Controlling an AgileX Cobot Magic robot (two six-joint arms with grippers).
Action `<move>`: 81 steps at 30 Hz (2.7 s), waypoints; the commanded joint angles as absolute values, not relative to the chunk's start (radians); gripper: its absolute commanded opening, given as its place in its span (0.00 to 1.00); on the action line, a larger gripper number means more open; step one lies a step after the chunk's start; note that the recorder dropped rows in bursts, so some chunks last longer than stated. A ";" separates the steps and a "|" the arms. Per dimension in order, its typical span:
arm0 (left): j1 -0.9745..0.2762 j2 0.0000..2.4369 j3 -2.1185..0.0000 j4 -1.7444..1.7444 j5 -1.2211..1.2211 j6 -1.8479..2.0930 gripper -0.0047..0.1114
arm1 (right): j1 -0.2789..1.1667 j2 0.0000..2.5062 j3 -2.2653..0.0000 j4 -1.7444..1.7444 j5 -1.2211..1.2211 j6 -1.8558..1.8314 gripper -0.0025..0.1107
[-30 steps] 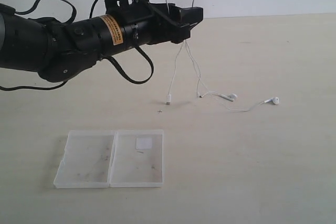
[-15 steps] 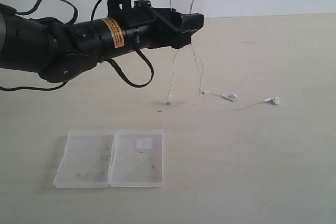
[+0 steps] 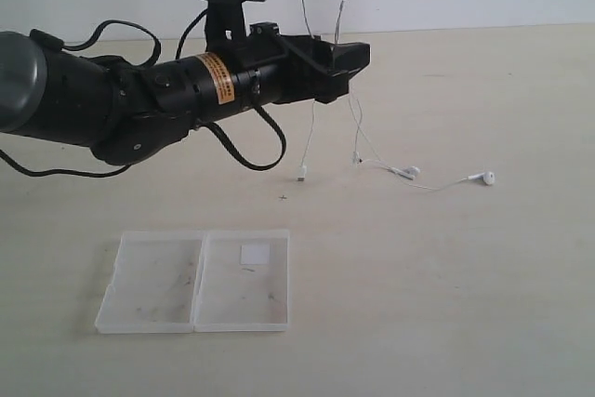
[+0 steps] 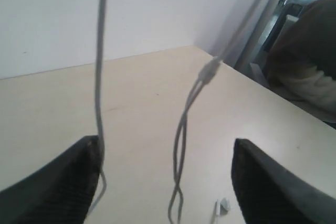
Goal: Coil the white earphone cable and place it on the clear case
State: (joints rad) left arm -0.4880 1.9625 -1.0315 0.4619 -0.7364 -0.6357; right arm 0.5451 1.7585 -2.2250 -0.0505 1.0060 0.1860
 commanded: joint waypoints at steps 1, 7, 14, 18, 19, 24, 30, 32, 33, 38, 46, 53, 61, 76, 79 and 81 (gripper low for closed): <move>-0.491 1.962 -1.043 0.436 -0.773 -0.631 0.63 | 0.545 1.759 -2.230 -0.058 0.996 0.188 0.02; -0.491 1.962 -1.057 0.431 -0.773 -0.620 0.63 | 0.545 1.759 -2.230 -0.058 0.999 0.188 0.02; -0.491 1.962 -1.057 0.429 -0.768 -0.620 0.36 | 0.545 1.759 -2.230 -0.058 0.999 0.188 0.02; -0.491 1.962 -1.057 0.433 -0.768 -0.620 0.15 | 0.545 1.759 -2.230 -0.058 0.999 0.188 0.02; -0.491 1.962 -1.057 0.435 -0.768 -0.620 0.10 | 0.545 1.759 -2.230 -0.058 0.999 0.188 0.02; -0.491 1.962 -1.057 0.437 -0.768 -0.611 0.04 | 0.545 1.759 -2.230 -0.060 1.004 0.188 0.02; -0.488 1.921 -1.057 0.484 -0.727 -0.611 0.04 | 0.545 1.732 -2.230 -0.149 1.063 0.188 0.02; -0.488 1.898 -1.057 0.526 -0.706 -0.611 0.04 | 0.545 1.715 -2.230 -0.204 1.083 0.188 0.02; -0.488 1.884 -1.057 0.546 -0.692 -0.613 0.04 | 0.545 1.706 -2.230 -0.224 1.088 0.188 0.02; -0.487 1.803 -1.057 0.628 -0.591 -0.658 0.04 | 0.527 1.671 -2.230 -0.286 1.137 0.186 0.02; -0.419 1.713 -1.057 0.908 -0.575 -0.930 0.04 | 0.411 1.617 -2.228 -0.192 1.153 0.120 0.02; -0.358 1.612 -1.057 1.110 -0.544 -1.106 0.04 | 0.276 1.465 -1.937 -0.132 0.993 0.090 0.02; -0.358 1.570 -1.057 1.188 -0.505 -1.193 0.04 | 0.244 1.246 -1.173 0.029 0.434 0.080 0.02; -0.358 1.518 -1.057 1.202 -0.493 -1.231 0.04 | 0.244 1.203 -0.704 0.368 0.252 -0.228 0.02; -0.358 1.469 -1.057 1.202 -0.493 -1.259 0.04 | 0.244 1.203 -0.704 0.473 0.356 -0.411 0.02; -0.358 1.454 -1.057 1.202 -0.495 -1.284 0.04 | 0.244 1.203 -0.704 0.604 0.367 -0.554 0.02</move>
